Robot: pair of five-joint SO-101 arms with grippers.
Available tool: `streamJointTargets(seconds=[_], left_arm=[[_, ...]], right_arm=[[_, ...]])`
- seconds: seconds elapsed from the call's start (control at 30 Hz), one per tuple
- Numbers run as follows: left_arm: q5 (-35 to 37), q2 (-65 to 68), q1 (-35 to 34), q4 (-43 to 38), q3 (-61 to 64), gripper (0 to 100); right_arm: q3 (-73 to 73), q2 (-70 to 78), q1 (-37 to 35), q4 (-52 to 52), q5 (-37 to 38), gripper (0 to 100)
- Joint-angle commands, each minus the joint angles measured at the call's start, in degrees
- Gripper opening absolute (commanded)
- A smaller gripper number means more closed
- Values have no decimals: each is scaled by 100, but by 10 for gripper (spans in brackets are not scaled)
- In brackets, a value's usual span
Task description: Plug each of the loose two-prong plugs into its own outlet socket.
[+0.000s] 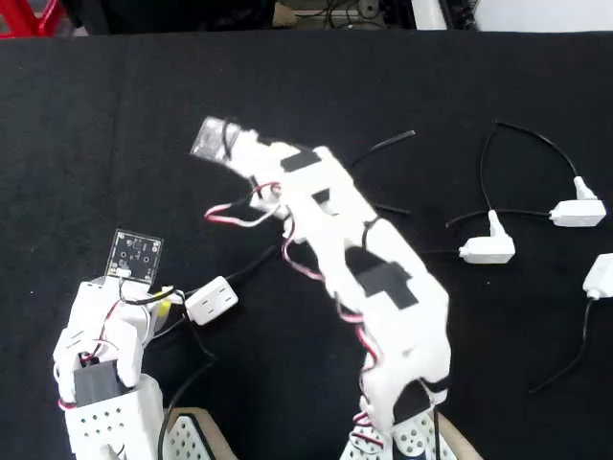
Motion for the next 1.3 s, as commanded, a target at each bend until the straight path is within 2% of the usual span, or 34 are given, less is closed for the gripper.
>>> streamJointTargets(seconds=[0.0, 0.43, 0.5, 0.6, 0.67, 0.83, 1.0, 1.27], left_arm=[[-53, -26, 13, 26, 40, 317], [-53, -26, 13, 35, 48, 317], [-53, -26, 13, 26, 57, 317], [-53, -26, 13, 26, 57, 317], [-53, -26, 13, 26, 57, 317], [-79, -35, 242, 18, 145, 317], [-519, -35, 312, 62, 145, 317], [-527, -26, 312, 62, 145, 317]], right_arm=[[-796, 242, 334, 167, -79, 172], [-1138, 910, 334, 527, -79, 168], [-1253, 945, 334, 677, -79, 129], [-1402, 954, 325, 826, -70, 9], [-1508, 954, 264, 967, -79, 25], [-2281, 743, 158, 2004, 123, 11], [-3222, 224, 185, 3007, 580, 11], [-4549, -479, 237, 3798, 765, 11]])
